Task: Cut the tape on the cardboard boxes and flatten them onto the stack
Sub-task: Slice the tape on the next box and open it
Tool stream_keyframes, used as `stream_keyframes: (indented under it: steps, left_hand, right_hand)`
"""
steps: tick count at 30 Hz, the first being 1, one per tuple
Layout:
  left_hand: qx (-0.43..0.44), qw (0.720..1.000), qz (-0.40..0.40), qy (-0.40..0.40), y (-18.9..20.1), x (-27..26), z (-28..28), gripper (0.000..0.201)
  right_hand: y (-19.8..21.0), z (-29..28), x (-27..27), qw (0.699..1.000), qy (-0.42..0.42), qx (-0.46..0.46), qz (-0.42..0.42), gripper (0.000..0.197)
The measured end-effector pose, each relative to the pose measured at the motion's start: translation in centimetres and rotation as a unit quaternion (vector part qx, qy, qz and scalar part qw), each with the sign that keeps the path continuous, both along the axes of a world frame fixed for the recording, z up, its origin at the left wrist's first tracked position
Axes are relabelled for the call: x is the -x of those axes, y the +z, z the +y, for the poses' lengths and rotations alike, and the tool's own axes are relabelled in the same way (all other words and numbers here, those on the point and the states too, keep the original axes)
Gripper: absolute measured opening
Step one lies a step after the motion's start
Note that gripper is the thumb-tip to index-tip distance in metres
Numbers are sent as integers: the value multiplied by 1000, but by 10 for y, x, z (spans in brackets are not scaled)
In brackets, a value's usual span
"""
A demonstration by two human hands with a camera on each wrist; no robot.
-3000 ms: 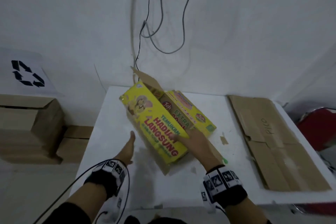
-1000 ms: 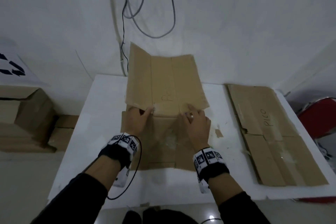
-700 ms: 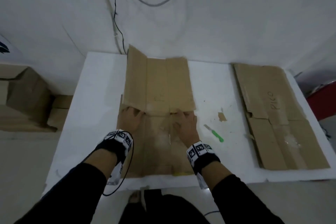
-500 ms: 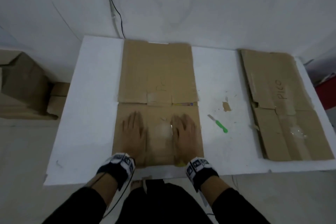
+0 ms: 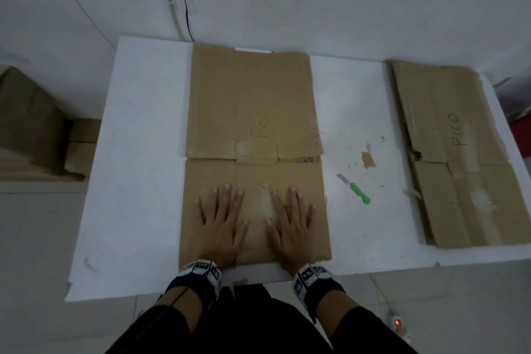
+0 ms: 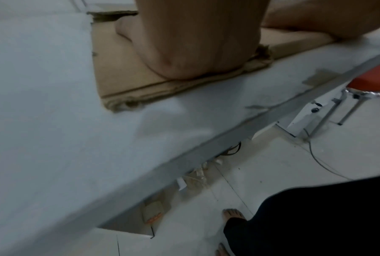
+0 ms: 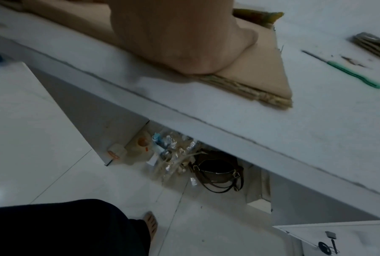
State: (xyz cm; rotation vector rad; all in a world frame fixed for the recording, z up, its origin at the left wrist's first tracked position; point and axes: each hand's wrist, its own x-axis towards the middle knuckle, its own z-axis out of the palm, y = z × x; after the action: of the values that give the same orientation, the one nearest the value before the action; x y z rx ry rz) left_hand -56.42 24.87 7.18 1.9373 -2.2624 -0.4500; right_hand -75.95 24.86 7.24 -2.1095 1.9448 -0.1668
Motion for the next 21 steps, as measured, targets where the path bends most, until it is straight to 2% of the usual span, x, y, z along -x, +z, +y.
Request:
stream_keyframes:
  steps: [6, 9, 11, 13, 17, 21]
  left_hand:
    - [2, 998, 61, 9, 7, 3, -7, 59]
    - [26, 997, 72, 18, 12, 9, -33, 57]
    - [41, 997, 57, 2, 13, 13, -56, 60]
    - [43, 998, 47, -14, 9, 13, -85, 62]
    - [13, 1000, -1, -24, 7, 6, -125, 65]
    - [22, 999, -18, -15, 6, 6, -133, 68]
  right_hand:
    - [4, -1, -1, 1000, -4, 0, -21, 62]
    - [8, -22, -5, 999, 25, 5, -32, 74]
    - [10, -49, -7, 997, 78, 2, -30, 83]
    - [10, -81, -9, 995, 99, -1, -23, 80]
    - [4, -128, -13, 997, 71, -10, 4, 69]
    - [1, -137, -14, 997, 76, -21, 3, 70]
